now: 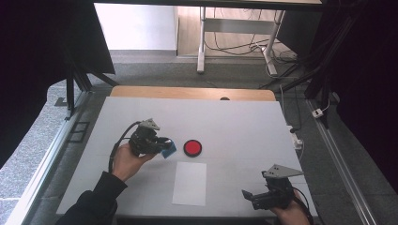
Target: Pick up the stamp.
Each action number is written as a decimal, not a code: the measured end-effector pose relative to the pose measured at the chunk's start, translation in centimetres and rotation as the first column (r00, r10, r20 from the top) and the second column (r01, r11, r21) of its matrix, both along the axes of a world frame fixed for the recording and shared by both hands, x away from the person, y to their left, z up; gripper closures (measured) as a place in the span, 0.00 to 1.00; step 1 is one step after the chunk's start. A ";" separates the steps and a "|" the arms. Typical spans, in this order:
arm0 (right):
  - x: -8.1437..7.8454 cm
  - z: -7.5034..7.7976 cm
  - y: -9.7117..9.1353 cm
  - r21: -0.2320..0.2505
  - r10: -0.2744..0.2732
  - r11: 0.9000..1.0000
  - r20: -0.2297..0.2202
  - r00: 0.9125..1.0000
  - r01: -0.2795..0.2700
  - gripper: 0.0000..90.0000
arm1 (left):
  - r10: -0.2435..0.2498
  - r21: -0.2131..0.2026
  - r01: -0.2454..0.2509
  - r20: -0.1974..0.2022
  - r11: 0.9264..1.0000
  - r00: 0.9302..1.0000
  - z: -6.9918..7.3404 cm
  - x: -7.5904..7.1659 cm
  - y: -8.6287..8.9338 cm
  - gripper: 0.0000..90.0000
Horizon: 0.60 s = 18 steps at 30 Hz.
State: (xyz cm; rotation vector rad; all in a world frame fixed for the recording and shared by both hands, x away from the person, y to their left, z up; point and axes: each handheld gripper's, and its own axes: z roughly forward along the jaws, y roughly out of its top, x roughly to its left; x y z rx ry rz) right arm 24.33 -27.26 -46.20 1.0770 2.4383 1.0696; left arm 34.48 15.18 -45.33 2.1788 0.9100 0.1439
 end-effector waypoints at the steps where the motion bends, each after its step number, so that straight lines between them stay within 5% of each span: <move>1: 0.0 0.0 0.0 0.000 0.000 1.000 0.000 1.000 0.000 0.00 | -0.007 -0.002 0.007 0.006 1.000 1.000 0.1 -0.2 0.0 0.78; 10: 0.0 0.0 0.0 0.000 0.002 1.000 0.003 1.000 -0.002 0.00 | -0.089 -0.026 0.091 0.081 0.996 0.993 1.0 -2.0 -0.3 0.78; 18: 0.0 0.0 0.0 0.000 0.002 1.000 0.003 1.000 -0.002 0.00 | -0.119 -0.060 0.125 0.094 0.990 0.988 1.6 -3.2 -0.4 0.78</move>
